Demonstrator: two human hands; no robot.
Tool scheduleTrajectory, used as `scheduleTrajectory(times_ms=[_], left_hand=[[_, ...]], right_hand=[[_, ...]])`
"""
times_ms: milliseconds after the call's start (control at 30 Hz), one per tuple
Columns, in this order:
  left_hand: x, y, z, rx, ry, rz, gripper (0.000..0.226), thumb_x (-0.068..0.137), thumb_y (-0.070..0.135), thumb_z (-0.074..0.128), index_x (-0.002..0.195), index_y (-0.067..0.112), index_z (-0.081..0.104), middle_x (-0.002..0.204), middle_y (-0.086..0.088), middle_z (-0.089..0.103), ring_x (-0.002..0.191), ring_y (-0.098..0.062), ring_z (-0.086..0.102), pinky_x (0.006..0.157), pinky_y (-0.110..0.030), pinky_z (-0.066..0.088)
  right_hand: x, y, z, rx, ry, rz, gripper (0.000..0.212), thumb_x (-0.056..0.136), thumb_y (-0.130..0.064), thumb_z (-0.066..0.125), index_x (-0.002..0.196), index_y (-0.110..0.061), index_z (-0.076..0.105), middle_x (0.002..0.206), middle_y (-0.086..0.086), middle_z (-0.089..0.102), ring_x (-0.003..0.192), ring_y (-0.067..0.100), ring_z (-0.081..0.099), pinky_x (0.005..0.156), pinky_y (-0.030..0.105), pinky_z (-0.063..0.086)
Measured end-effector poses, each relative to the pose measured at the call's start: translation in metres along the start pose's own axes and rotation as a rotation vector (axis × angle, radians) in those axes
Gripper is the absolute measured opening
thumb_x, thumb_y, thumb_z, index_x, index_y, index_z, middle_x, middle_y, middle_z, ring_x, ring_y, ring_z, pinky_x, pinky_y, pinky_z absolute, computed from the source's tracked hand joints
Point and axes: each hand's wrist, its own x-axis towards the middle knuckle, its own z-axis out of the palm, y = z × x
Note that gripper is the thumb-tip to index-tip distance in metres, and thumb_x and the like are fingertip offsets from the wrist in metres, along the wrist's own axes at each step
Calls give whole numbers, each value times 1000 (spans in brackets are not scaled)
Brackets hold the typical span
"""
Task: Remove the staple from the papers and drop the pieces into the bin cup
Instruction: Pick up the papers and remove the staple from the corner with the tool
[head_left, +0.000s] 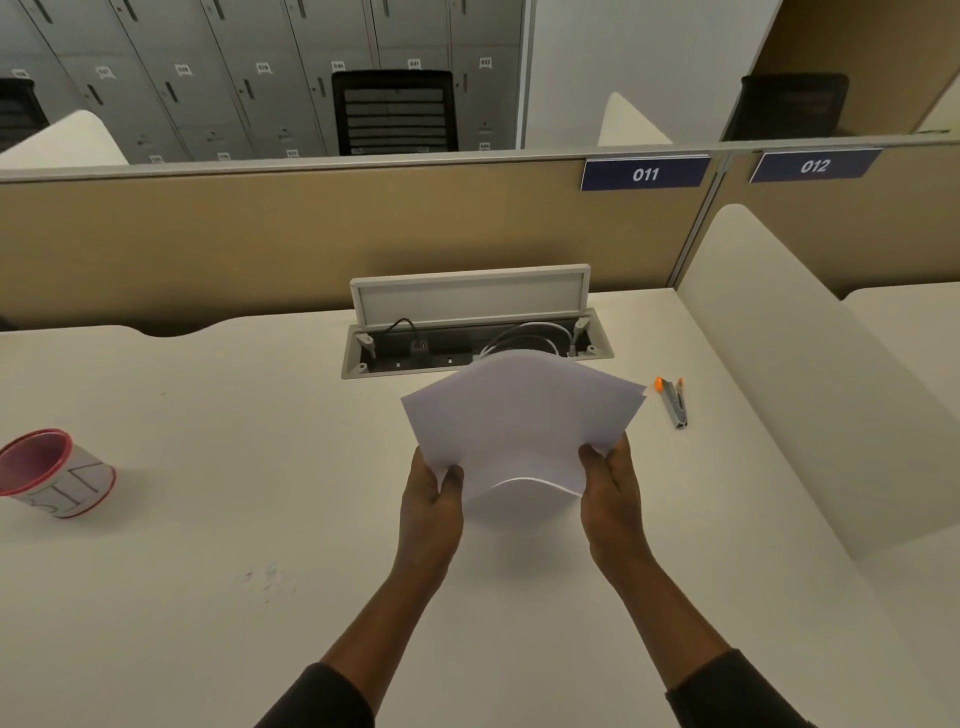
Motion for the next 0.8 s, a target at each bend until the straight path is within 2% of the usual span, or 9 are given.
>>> scheduleTrajectory(times_ms=[100,200,367,433,533,600,667,733,800], left_hand=[[-3,1,1,22,-7,-25,40,103,9,45,127,40,53,119,13,64,113,-9,60,87,-24,47],[-1,6,-1,43,4,0,41,103,9,45,112,48,52,110,22,63,105,4,59,82,-19,47],[-5,4,0,81,-43,2,46,103,7,42,104,52,49,107,25,60,101,8,57,77,-12,42],[-5,2,-1,93,-40,6,47,103,7,42,103,53,48,106,25,60,97,13,56,76,-12,43],[-6,-1,-2,138,-45,15,42,103,8,43,107,49,47,108,22,59,102,2,58,78,-14,45],[-6,3,-3,176,-38,59,34,103,10,46,119,40,44,112,13,59,106,-12,59,87,-23,51],[-3,15,-5,234,12,178,34,102,14,51,133,24,42,121,4,59,109,-17,60,93,-33,56],[1,34,-10,263,98,342,42,101,19,53,140,15,39,124,-3,62,106,-20,64,88,-23,56],[5,57,-18,285,203,497,50,100,15,53,147,14,35,113,-6,67,94,-16,66,79,-8,50]], right_hand=[[-1,6,-2,25,10,59,38,105,-10,40,133,-36,46,117,-7,61,105,6,60,72,11,53],[4,3,-4,4,28,40,39,104,-9,41,139,-27,45,120,-8,62,108,4,60,79,9,51],[2,8,-6,-27,-11,54,38,104,-8,41,127,-38,48,117,-6,62,100,-2,61,73,13,53],[4,13,-9,-46,-21,46,39,104,-10,43,130,-38,47,118,-7,61,103,0,61,73,14,54],[5,20,-12,-90,-38,42,41,104,-12,44,142,-28,43,123,-6,61,111,5,59,75,12,53],[5,22,-13,-134,-46,18,41,105,-12,44,144,-24,42,125,-4,61,111,1,59,78,11,52],[6,24,-15,-165,-56,-1,42,105,-12,44,146,-20,41,128,-1,60,114,2,58,84,11,52],[9,27,-18,-188,-64,-7,43,104,-14,45,147,-21,40,132,0,59,121,12,57,97,21,51],[10,29,-21,-205,-74,5,44,104,-17,46,147,-23,38,134,1,58,125,18,55,106,36,47]])
